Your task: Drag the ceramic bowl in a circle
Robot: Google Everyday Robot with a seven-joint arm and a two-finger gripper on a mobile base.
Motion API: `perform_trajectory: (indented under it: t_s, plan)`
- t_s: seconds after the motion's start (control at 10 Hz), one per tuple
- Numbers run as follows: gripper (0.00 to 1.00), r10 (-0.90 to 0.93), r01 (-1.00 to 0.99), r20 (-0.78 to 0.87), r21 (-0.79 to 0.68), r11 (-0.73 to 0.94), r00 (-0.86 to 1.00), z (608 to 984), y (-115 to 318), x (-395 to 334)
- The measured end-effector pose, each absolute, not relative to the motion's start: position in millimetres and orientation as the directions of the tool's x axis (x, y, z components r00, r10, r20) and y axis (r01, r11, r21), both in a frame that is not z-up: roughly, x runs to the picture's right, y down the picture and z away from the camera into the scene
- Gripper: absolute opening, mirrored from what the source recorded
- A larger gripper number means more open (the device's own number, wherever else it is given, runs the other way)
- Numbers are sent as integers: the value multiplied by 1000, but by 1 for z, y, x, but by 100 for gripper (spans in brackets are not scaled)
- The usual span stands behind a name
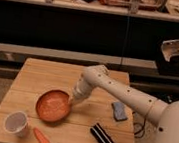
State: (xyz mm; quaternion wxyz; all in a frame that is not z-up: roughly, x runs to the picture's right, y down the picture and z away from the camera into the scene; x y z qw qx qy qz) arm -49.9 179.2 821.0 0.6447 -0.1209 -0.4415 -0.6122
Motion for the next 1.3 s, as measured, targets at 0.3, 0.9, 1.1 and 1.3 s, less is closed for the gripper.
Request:
perform_trajectory:
  t_s: [0.3,0.9,1.1,1.3]
  plan:
    - [0,-672,898,733,360,253,-104,825,175,-34]
    - [0,-647,895,754,359,264,-112,807,187,-20]
    - [0,-639,892,759,368,263,-125,804,188,-24]
    - [0,-630,889,765,376,261,-138,796,194,-25]
